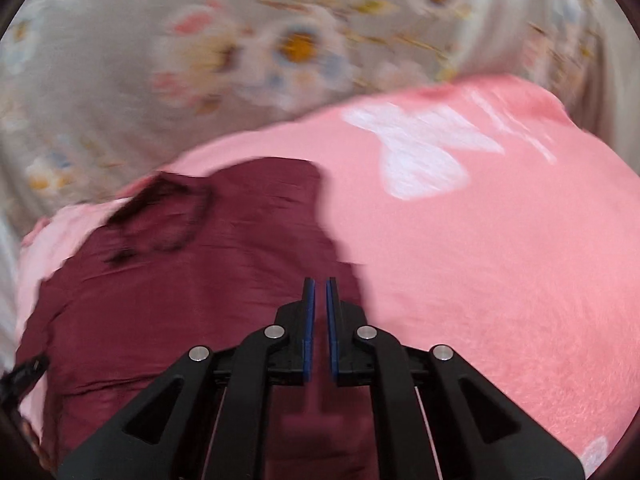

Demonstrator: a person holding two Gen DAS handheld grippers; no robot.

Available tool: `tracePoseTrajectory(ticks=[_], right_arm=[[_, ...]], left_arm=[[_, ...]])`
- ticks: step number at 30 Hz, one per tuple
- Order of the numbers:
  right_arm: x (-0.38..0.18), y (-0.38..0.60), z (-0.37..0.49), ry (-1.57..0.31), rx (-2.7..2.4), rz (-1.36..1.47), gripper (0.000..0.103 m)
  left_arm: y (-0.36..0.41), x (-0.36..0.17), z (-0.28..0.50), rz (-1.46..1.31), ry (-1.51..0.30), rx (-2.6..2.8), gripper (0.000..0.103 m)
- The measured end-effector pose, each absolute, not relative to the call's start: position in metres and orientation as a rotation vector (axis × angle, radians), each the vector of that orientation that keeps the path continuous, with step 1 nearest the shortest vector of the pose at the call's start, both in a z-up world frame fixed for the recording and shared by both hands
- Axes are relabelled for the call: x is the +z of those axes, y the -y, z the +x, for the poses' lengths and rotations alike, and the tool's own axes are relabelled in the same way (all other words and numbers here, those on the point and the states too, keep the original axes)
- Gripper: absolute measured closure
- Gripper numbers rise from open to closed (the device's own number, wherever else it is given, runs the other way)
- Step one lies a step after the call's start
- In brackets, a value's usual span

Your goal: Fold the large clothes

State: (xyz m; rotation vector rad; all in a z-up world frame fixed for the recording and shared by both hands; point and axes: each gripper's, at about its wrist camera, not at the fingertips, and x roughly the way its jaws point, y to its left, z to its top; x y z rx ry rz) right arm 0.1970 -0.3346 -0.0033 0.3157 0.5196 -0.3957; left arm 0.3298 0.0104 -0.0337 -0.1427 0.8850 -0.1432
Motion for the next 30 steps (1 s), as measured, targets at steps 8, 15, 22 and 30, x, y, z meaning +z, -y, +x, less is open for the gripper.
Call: tracePoseTrajectory(ticks=[8,15,22,30], right_arm=[[-0.037,0.233,0.271,-0.639,-0.235,0.071,0.081],[-0.076,0.233,0.288,-0.731,-0.226,0.090,0.080],[-0.080,0.224,0.289,-0.728,-0.265,0.025,0.079],[-0.081,0.222,0.292,-0.731,-0.282,0.009,0.077]], left_arm=[[0.062,-0.041,0.330,-0.014,-0.892,-0.221,0.075],[0.068,-0.089,0.327,0.025,-0.881,-0.210,0.074],[0.070,-0.090,0.329,0.007,-0.868,-0.227,0.064],[0.044,-0.082,0.324,-0.114,-0.857,-0.227,0.063]])
